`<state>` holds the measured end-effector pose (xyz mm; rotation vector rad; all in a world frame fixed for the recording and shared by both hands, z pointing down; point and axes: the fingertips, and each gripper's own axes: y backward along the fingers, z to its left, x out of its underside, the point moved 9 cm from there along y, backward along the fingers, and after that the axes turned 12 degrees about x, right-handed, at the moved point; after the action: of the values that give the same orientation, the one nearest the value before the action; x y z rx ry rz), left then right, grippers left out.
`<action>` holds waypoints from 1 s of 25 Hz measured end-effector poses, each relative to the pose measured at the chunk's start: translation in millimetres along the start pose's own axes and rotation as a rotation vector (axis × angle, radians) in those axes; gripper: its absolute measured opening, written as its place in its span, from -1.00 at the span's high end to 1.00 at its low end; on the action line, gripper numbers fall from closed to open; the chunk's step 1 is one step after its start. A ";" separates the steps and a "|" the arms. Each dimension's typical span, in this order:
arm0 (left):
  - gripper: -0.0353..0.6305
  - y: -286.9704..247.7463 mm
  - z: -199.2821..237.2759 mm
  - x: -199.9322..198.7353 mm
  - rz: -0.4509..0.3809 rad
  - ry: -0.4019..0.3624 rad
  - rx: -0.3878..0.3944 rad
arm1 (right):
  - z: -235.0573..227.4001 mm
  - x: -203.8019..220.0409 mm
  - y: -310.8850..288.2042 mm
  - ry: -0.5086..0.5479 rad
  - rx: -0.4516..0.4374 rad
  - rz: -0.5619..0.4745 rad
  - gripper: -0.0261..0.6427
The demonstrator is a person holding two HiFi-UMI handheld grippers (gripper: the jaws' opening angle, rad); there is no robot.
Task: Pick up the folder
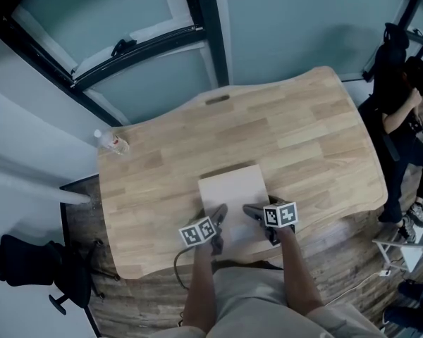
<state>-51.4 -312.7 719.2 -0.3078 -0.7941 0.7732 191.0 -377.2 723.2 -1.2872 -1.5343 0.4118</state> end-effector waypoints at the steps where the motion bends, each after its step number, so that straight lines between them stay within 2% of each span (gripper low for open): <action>1: -0.31 0.8 -1.9 -0.4 0.000 -0.003 -0.001 | 0.3 -0.3 2.0 0.001 0.000 -0.003 -0.52; 12: -0.31 14.7 -31.1 -24.1 -0.071 -0.086 0.015 | 10.2 -23.2 30.2 0.050 -0.006 -0.116 -0.52; 20: -0.31 47.2 -46.6 -40.9 -0.163 -0.132 0.002 | 38.0 -41.7 49.4 0.122 -0.045 -0.192 -0.52; 25: -0.31 69.0 -64.2 -58.7 -0.228 -0.173 0.022 | 56.3 -58.9 71.9 0.160 -0.066 -0.264 -0.52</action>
<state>-65.3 -305.5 609.3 -0.1282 -0.9640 0.5989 172.5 -383.1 616.3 -1.1204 -1.5651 0.0876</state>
